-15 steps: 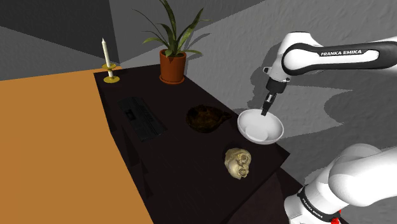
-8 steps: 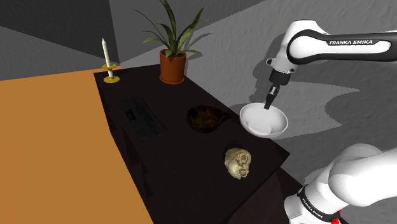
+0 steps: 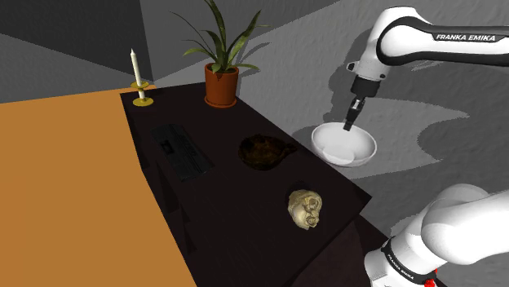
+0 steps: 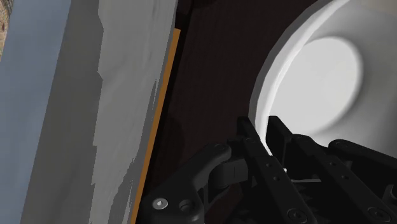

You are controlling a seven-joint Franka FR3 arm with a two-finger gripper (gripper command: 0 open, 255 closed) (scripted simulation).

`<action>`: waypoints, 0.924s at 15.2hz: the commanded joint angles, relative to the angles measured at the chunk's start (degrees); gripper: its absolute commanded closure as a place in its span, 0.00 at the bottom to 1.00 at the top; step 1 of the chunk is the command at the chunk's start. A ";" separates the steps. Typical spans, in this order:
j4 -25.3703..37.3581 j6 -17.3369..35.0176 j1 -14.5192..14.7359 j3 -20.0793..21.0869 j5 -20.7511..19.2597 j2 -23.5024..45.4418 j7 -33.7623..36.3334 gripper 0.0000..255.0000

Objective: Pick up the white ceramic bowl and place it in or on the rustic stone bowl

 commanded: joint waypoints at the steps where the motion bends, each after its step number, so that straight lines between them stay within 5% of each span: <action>1: 1.07 -1.07 0.05 0.09 0.07 0.00 0.11 1.00; 14: 28.59 -2.97 4.87 5.25 5.02 25.23 8.15 1.00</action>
